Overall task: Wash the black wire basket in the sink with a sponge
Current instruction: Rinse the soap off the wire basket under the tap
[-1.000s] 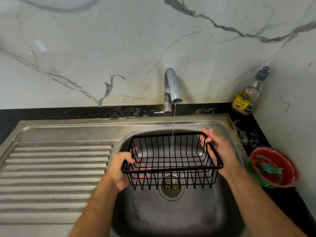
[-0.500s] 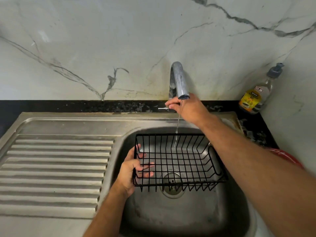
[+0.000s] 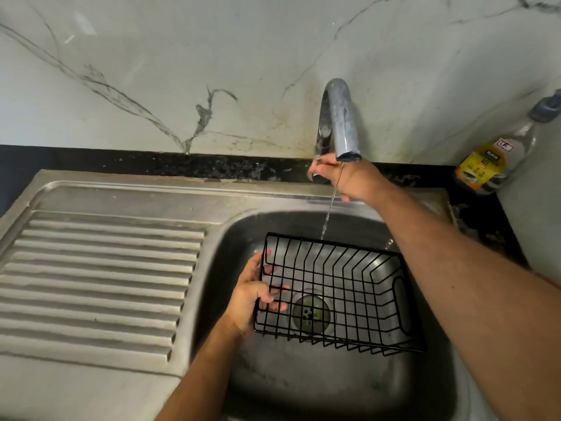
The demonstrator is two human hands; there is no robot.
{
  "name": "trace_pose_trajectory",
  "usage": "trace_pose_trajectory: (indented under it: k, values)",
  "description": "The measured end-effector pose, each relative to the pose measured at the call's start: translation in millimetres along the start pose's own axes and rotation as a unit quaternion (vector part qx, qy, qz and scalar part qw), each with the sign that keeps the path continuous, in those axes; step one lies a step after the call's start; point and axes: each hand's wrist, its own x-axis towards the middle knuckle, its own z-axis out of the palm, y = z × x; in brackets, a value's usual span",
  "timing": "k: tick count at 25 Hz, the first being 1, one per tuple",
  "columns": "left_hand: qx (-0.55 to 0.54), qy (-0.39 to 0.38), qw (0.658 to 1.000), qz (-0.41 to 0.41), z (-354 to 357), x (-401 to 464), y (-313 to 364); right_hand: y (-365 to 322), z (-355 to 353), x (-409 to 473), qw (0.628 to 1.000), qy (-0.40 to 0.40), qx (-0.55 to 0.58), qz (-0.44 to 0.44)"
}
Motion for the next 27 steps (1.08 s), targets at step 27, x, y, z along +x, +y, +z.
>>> trace_pose_trajectory:
  k: [27]
  values:
    - [0.818, -0.191, 0.316, 0.441, 70, -68, -4, 57, 53, -222, 0.797, -0.047, 0.479, 0.365]
